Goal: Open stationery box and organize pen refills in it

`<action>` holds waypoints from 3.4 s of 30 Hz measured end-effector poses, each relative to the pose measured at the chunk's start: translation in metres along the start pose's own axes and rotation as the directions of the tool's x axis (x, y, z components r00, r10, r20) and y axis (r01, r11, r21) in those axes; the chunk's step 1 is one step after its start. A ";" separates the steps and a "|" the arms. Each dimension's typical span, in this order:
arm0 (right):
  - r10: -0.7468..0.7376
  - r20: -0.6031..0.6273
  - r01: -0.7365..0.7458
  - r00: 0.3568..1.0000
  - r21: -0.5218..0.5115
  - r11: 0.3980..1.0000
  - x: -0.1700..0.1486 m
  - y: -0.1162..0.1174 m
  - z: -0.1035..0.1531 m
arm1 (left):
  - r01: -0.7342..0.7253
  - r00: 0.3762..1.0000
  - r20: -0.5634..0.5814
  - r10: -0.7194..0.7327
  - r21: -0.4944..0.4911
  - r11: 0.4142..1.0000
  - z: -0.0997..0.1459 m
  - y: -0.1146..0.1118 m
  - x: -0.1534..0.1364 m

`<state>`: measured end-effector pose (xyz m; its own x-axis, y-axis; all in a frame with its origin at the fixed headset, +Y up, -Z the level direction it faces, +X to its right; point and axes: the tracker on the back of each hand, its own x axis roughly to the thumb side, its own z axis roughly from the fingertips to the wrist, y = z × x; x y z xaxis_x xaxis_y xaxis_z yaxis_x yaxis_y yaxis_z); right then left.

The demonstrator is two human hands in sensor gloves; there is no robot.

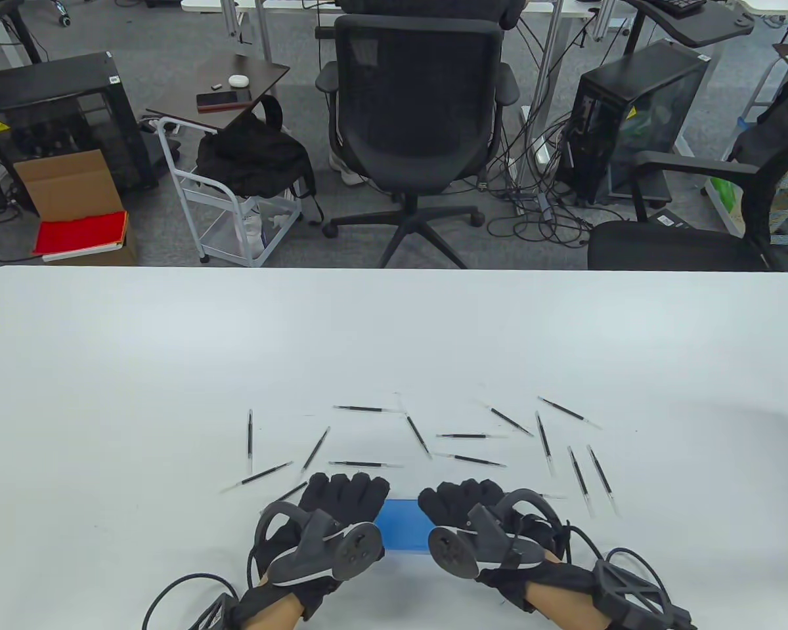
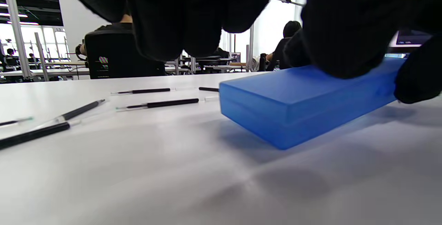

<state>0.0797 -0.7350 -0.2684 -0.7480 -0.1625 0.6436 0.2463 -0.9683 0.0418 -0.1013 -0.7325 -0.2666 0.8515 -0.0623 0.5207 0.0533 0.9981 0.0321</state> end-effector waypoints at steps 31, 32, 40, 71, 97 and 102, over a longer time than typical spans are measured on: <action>-0.059 0.104 0.049 0.993 0.100 0.994 -0.013 -0.006 -0.013 | 0.127 0.992 0.033 -0.126 -0.068 0.989 -0.016 -0.016 0.019; -0.097 0.099 0.086 0.990 0.110 0.990 -0.017 -0.008 -0.014 | 0.124 0.992 0.030 -0.122 -0.067 0.990 -0.017 -0.016 0.018; -0.289 0.056 0.282 0.956 0.105 0.954 -0.042 -0.016 -0.021 | 0.162 0.987 -0.008 -0.162 0.000 0.987 -0.017 -0.014 0.017; -0.323 -0.140 0.309 0.936 -0.114 0.944 -0.097 -0.037 -0.014 | 0.223 0.974 -0.020 -0.224 -0.026 0.974 -0.019 -0.013 0.021; 0.136 -0.228 -0.138 0.964 0.003 0.990 -0.108 0.042 0.014 | 0.186 0.982 -0.022 -0.187 -0.045 0.982 -0.021 -0.014 0.017; 0.142 -0.216 -0.154 0.966 -0.038 0.987 -0.108 0.045 0.014 | 0.188 0.982 -0.022 -0.189 -0.045 0.981 -0.021 -0.014 0.017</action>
<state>0.1803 -0.7586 -0.3253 -0.8207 -0.3359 0.4622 0.3351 -0.9382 -0.0869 -0.0762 -0.7472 -0.2763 0.8373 -0.2496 0.4865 0.2358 0.9676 0.0905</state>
